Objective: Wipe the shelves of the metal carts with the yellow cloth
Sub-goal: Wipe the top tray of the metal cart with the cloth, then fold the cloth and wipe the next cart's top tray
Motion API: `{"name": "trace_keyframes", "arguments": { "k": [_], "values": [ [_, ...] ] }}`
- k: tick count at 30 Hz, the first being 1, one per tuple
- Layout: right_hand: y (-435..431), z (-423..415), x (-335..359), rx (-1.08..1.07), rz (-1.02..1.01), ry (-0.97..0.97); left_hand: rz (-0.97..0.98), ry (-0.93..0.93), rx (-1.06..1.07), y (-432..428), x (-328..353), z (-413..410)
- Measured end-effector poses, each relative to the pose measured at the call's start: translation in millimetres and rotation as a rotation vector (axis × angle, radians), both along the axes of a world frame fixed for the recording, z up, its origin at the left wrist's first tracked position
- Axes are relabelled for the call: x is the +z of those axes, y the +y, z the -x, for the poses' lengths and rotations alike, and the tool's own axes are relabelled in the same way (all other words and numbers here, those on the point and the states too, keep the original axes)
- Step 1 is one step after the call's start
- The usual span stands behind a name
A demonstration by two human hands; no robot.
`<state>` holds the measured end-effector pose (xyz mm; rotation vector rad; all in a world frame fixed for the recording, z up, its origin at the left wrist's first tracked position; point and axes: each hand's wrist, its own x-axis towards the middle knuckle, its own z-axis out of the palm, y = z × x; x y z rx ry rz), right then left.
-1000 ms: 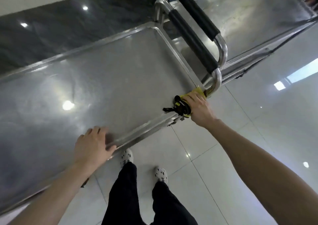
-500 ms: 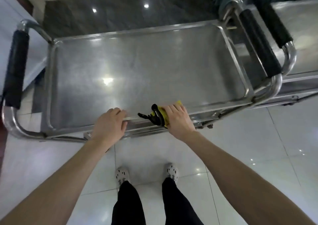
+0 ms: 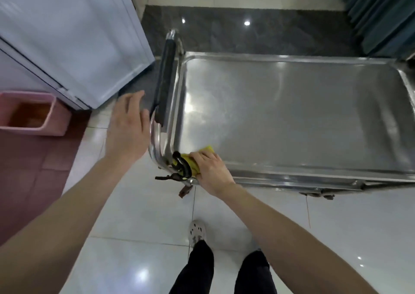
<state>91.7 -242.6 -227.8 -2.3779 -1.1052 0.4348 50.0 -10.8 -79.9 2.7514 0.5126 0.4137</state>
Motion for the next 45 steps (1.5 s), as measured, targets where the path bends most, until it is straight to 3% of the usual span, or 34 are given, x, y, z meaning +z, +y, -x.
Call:
{"name": "trace_keyframes", "arguments": {
  "k": [4, 9, 15, 18, 22, 27, 35, 45],
  "values": [
    [45, 5, 7, -0.001, 0.012, 0.117, 0.199, 0.155, -0.031, 25, -14, -6],
    [30, -27, 29, -0.287, 0.007, 0.465, 0.269, 0.121, -0.014, 23, -21, -26],
    [32, -141, 66, -0.765, -0.070, 0.515, 0.404, 0.148, 0.079, 12, -36, -65],
    [68, -230, 71, -0.822, -0.111, 0.434, 0.454, 0.127, 0.127, -2, -46, -71],
    [140, -307, 59, -0.643, -0.103, 0.126, 0.409, 0.109, 0.228, -5, -52, -70],
    [202, -294, 14, -0.290, 0.220, -0.089, 0.396, 0.099, 0.284, -5, -54, -67],
    [185, -233, 16, 0.070, 0.292, -0.196, 0.384, 0.087, 0.301, -5, -56, -66],
    [87, -59, 29, 0.370, 0.355, -0.009, 0.294, 0.010, 0.243, -1, -60, -69]
  ]
}}
